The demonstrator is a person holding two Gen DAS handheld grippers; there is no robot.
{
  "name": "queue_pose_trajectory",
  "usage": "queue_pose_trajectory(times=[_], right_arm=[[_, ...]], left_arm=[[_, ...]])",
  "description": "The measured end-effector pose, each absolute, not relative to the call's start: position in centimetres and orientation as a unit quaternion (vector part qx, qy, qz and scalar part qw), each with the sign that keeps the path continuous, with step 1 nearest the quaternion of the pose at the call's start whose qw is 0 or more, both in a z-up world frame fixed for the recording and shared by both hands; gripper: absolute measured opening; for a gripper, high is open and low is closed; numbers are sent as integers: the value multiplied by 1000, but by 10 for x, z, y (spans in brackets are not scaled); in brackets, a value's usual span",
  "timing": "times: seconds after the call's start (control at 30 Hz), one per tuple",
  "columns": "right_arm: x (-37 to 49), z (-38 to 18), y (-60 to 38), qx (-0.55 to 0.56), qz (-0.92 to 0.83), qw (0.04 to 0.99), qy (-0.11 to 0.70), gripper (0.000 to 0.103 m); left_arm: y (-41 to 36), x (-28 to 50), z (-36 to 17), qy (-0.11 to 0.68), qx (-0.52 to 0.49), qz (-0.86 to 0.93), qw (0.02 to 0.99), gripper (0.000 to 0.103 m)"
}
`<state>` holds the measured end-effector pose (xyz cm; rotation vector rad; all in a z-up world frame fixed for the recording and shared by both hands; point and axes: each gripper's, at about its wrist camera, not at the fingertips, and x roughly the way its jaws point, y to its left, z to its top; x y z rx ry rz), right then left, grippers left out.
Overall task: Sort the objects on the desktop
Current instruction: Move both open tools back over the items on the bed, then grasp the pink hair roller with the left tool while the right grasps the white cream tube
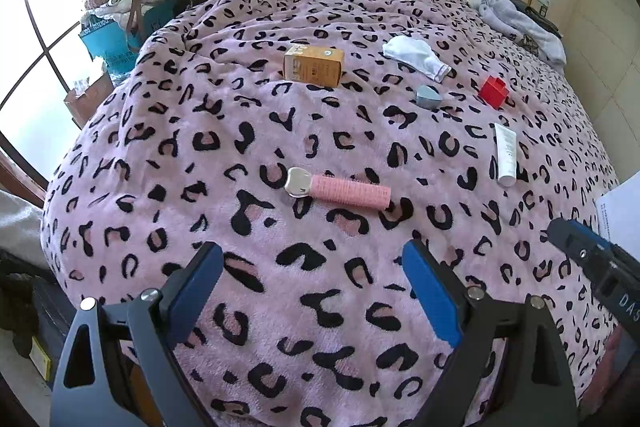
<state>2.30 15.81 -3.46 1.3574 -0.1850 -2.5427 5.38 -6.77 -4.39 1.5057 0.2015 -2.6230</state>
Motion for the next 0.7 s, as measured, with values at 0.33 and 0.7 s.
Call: queue_pose_trajectory(times=[0.33, 0.7], right_arm=[[2, -44, 180, 460, -882, 74, -77, 43], [-52, -59, 218, 451, -886, 26, -105, 43]], left_arm=[[-66, 2, -84, 156, 528, -829, 98, 92], [-65, -43, -131, 227, 549, -784, 178, 92]])
